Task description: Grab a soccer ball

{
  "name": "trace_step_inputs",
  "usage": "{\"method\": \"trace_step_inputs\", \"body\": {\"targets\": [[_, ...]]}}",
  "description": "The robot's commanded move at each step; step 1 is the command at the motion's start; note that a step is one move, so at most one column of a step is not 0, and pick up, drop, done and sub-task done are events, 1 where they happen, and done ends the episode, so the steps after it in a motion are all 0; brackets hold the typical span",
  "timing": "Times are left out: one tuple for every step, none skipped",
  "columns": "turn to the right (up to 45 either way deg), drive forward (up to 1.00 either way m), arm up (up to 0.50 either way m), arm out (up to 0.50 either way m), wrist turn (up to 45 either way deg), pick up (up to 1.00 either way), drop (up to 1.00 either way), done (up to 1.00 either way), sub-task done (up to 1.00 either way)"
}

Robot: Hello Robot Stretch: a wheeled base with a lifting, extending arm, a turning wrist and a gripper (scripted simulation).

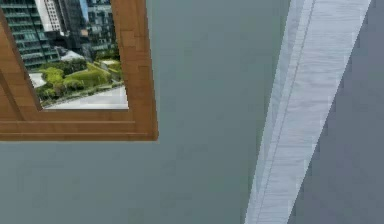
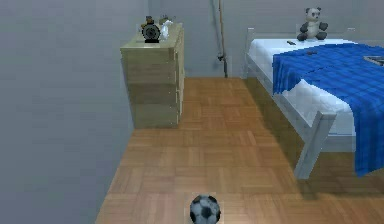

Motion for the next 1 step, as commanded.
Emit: {"method": "trace_step_inputs", "body": {"targets": [[0.0,0.00,0.00,0.50,0.0,0.00,0.00,0.00,0.00]]}}
